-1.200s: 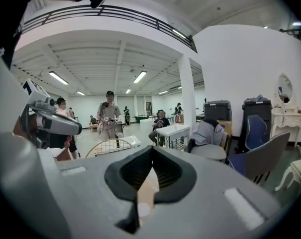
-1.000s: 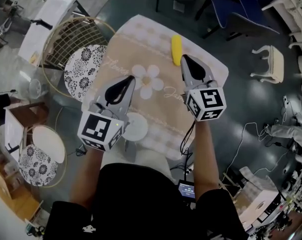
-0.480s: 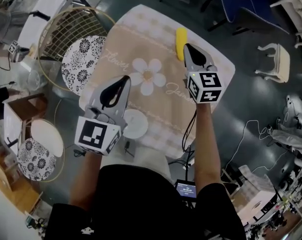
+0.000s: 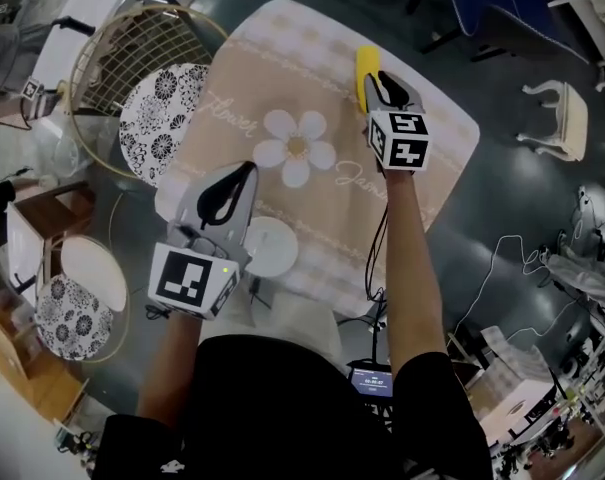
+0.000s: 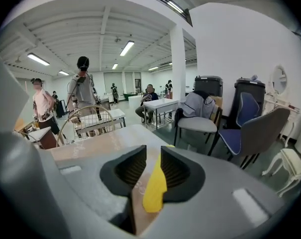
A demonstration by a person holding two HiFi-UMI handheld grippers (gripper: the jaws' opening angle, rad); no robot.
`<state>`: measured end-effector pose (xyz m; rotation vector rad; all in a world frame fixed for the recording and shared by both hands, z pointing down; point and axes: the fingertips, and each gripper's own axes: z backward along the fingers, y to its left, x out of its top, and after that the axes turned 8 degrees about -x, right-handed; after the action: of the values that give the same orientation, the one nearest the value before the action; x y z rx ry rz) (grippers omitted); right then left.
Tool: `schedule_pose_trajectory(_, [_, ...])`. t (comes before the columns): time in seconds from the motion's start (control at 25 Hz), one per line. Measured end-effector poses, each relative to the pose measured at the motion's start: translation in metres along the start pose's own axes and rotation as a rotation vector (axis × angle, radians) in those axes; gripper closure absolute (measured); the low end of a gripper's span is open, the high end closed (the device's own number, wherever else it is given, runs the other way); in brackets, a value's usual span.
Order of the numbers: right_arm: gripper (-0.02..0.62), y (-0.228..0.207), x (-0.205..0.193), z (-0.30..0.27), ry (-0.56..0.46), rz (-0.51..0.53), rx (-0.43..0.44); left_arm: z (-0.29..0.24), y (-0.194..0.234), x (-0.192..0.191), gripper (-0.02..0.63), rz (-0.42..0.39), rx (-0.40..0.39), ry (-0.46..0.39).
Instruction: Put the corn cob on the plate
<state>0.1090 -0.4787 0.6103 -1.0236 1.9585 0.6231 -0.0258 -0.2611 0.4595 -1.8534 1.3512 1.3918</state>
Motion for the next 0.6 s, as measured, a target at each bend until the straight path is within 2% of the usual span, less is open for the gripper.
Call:
schedule_pose_trajectory(0.24, [0.451,0.000,-0.019,-0.024,0.057,0.050,-0.046,0.003,0.002,-0.008,0.601,0.013,-0.002,0.012])
schedule_pose_trajectory(0.6, [0.378,-0.005,-0.045,-0.059,0.131,0.047,-0.081,0.011,0.006,-0.022,0.601,0.008,0.024,0.031])
